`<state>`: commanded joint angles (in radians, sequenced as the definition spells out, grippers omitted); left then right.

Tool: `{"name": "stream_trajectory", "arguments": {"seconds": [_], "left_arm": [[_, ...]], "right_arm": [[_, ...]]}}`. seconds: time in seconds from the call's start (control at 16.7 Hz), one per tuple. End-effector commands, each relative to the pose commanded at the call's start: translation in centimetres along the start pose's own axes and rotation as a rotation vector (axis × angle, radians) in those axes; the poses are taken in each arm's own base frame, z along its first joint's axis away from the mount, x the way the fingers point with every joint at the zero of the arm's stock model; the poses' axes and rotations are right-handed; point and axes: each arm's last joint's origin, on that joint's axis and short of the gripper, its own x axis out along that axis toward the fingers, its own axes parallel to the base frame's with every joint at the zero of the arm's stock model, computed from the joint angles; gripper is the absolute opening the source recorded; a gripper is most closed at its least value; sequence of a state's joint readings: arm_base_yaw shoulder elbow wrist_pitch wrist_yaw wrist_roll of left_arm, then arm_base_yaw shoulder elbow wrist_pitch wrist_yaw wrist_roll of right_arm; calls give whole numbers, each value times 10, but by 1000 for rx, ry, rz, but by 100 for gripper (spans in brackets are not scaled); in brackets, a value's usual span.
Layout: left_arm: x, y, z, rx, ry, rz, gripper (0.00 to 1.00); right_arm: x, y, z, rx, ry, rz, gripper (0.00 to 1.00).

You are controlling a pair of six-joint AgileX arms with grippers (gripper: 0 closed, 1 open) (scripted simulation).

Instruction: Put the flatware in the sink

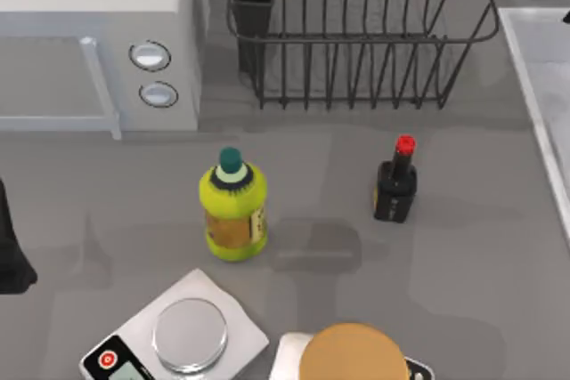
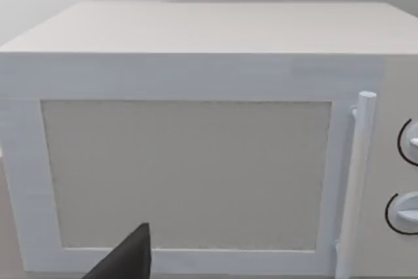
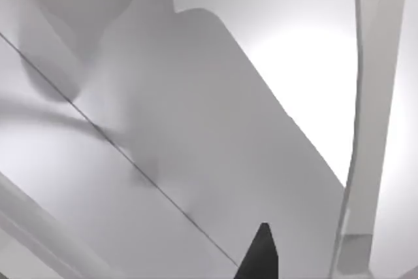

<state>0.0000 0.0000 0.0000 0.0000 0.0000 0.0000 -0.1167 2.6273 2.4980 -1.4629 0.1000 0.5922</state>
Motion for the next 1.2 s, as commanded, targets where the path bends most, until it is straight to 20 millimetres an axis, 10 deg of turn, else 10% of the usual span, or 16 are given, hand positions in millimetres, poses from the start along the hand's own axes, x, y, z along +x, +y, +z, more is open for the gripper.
{"name": "stream_trajectory", "arguments": {"seconds": [0.42, 1.2], "left_arm": [[0, 0, 0, 0, 0, 0, 100], [0, 0, 0, 0, 0, 0, 100]], "right_arm": [[6, -1, -1, 4, -13, 7, 0], [6, -1, -1, 4, -13, 7, 98]]}}
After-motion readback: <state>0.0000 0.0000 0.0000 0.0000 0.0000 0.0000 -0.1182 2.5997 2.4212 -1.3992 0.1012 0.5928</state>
